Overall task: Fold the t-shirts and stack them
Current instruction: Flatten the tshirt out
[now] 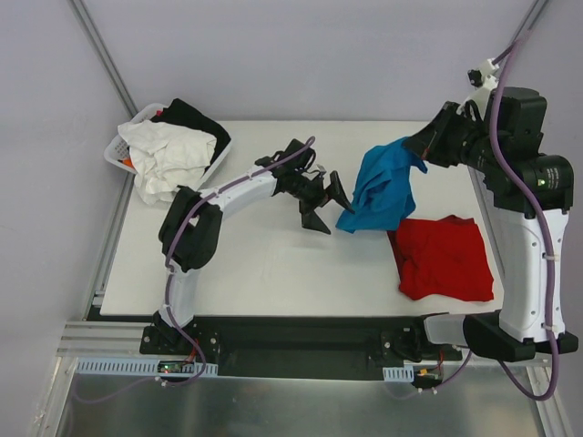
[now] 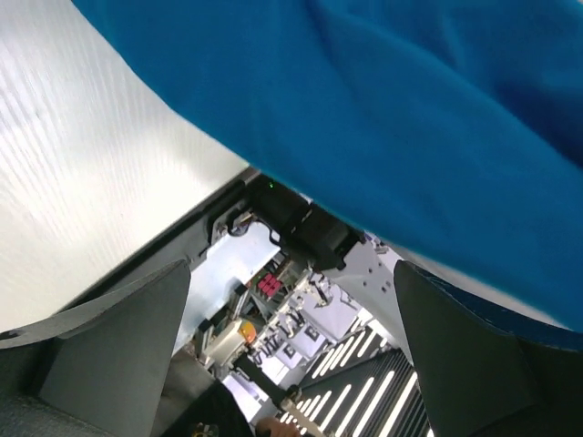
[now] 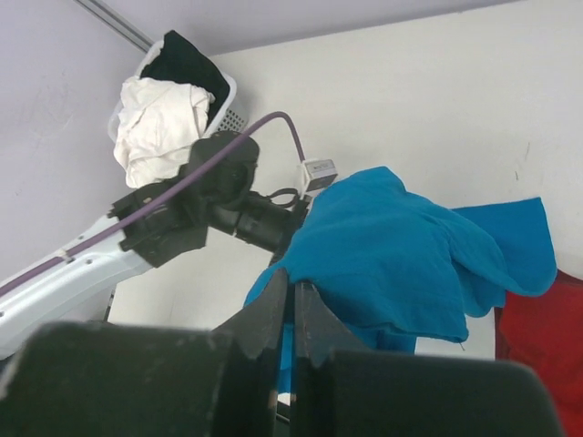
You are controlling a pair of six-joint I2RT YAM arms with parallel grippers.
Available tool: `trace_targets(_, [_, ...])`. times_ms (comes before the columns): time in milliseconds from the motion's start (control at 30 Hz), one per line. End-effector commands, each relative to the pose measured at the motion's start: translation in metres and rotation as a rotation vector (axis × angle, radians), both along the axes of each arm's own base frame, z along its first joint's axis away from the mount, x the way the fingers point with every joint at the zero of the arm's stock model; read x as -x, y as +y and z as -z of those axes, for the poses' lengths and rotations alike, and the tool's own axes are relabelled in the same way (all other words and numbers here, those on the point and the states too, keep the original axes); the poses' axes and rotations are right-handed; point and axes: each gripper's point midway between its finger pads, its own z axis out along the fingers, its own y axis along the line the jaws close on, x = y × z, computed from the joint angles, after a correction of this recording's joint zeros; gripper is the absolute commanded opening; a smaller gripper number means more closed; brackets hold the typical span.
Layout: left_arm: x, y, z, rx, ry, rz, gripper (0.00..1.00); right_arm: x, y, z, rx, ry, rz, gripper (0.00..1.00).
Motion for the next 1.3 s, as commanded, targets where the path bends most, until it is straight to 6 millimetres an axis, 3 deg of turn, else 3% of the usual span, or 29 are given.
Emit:
trace_targets(0, [-0.013, -0.01, 0.01, -0.03, 0.041, -0.036, 0.95, 0.012, -0.003, -0.041, -0.046, -0.132, 0.013, 0.01])
trace_targets(167, [-0.018, -0.028, 0.022, -0.031, 0.121, -0.035, 0.95, 0.014, -0.004, -0.03, -0.039, -0.109, 0.017, 0.01])
trace_targets(267, [-0.032, -0.024, 0.042, -0.083, 0.125, -0.091, 0.95, 0.013, -0.003, -0.022, -0.047, -0.092, 0.018, 0.01])
trace_targets(367, [-0.052, -0.016, 0.05, -0.144, 0.102, -0.191, 0.95, 0.015, -0.002, -0.019, -0.051, -0.089, 0.014, 0.01])
trace_targets(500, [-0.071, -0.032, 0.035, -0.111, 0.094, -0.229, 0.95, 0.014, -0.004, -0.012, -0.041, -0.079, 0.021, 0.01])
trace_targets(633, [-0.086, -0.029, 0.023, -0.117, 0.055, -0.294, 0.94, 0.012, -0.005, -0.018, -0.04, -0.095, 0.03, 0.01])
trace_targets(767, [-0.082, -0.028, 0.025, -0.12, 0.084, -0.29, 0.94, 0.009, -0.004, -0.019, -0.046, -0.096, 0.024, 0.01])
trace_targets(967, [-0.061, -0.046, 0.017, -0.124, 0.168, -0.3, 0.95, 0.005, -0.002, -0.017, -0.05, -0.097, 0.024, 0.01])
trace_targets(1267, [-0.089, -0.079, 0.009, -0.104, 0.265, -0.429, 0.93, -0.004, 0.004, -0.006, -0.08, -0.069, 0.018, 0.01])
